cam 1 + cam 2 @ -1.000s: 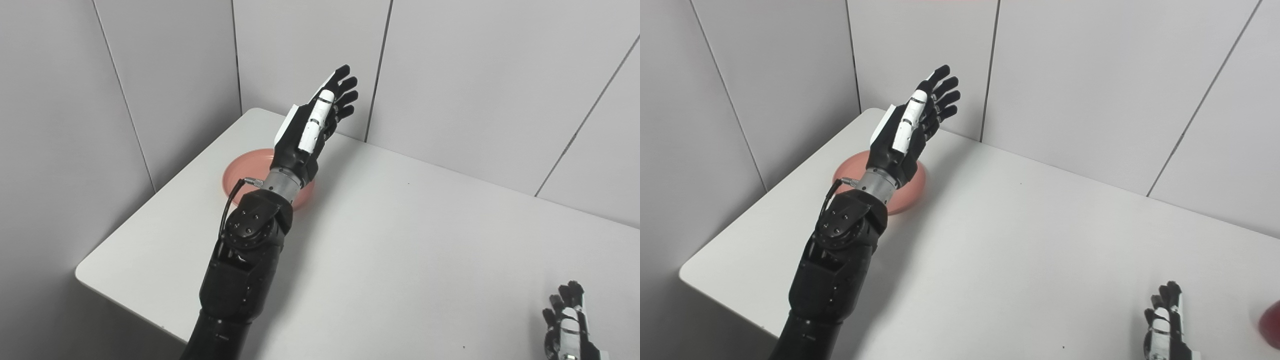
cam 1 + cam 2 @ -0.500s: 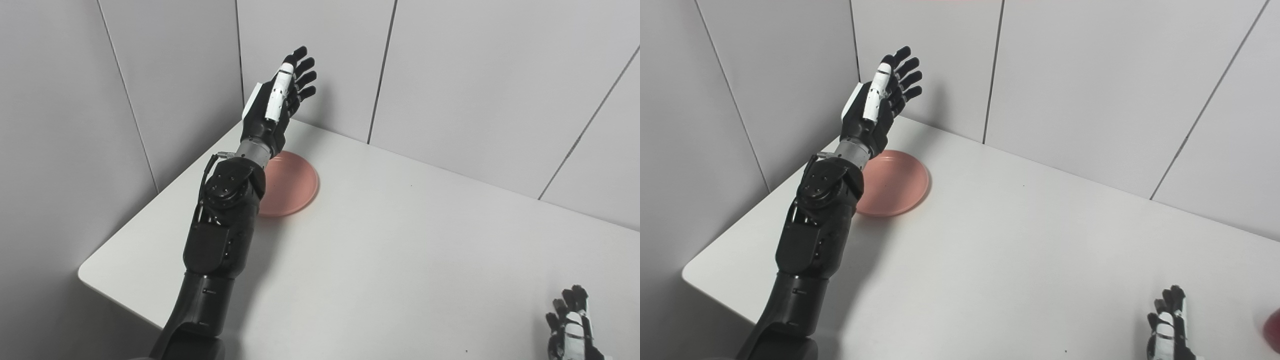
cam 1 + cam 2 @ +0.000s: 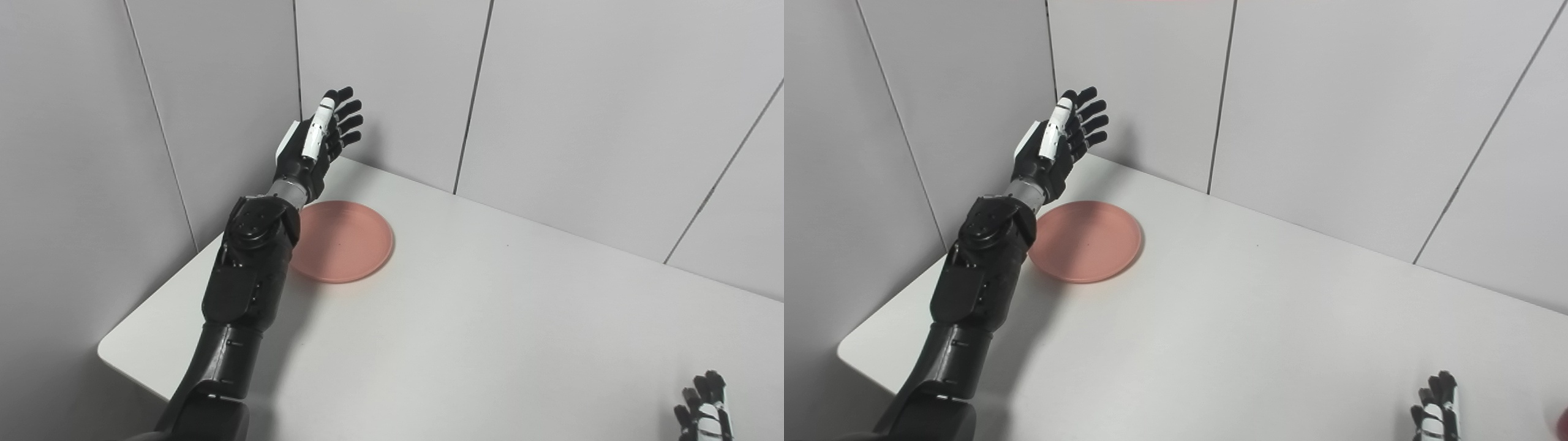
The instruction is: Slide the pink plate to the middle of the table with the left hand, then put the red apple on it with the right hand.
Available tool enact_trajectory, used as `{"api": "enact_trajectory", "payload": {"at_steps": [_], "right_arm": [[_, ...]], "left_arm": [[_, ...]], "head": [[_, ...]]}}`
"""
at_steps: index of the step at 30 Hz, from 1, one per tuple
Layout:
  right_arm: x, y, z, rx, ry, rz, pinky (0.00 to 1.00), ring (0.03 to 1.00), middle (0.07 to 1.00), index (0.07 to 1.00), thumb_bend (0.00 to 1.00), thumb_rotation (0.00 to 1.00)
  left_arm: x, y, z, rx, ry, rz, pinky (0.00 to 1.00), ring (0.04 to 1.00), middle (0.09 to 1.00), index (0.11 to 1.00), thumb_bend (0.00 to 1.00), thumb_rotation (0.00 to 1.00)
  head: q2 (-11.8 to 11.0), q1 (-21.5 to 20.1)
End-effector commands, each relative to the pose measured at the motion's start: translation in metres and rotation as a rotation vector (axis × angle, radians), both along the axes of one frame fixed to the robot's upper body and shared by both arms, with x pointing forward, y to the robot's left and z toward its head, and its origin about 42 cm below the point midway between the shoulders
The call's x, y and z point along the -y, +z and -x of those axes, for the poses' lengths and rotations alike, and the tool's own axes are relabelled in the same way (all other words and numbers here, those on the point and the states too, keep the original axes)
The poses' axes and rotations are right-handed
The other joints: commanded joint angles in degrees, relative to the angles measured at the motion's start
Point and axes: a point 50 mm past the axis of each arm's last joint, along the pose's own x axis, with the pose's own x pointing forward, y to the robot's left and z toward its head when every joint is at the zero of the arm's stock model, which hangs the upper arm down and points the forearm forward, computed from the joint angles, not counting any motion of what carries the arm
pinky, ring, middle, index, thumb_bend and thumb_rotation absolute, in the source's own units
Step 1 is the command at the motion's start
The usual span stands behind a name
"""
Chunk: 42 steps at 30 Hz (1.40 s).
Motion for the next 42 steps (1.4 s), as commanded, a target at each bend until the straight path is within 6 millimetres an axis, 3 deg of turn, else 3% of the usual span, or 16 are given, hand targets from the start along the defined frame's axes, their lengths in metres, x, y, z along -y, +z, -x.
{"api": "enact_trajectory", "payload": {"at_steps": [1,23,32,42], "right_arm": [[0.0,0.013,-0.003,0.049,0.002,-0.012,1.0,1.0,1.0,1.0,0.0,1.0],[0.002,0.014,-0.002,0.059,0.006,-0.006,1.0,1.0,1.0,1.0,0.0,1.0],[0.005,0.014,-0.002,0.06,0.011,0.005,1.0,1.0,1.0,1.0,0.0,1.0],[0.008,0.016,-0.002,0.056,0.008,0.022,1.0,1.0,1.0,1.0,0.0,1.0]], "left_arm": [[-0.009,0.04,-0.009,0.131,-0.003,-0.023,0.87,0.886,0.891,0.871,0.37,1.0],[-0.064,0.015,-0.011,0.046,0.059,0.065,0.88,0.878,0.88,0.861,0.34,1.0],[-0.079,-0.008,-0.016,-0.003,0.081,0.119,0.89,0.889,0.886,0.869,0.36,1.0],[-0.084,-0.022,-0.016,-0.051,0.092,0.178,0.89,0.893,0.903,0.888,0.32,1.0]], "head": [[0.05,0.03],[0.57,0.6],[0.92,1.01],[1.03,1.44]]}}
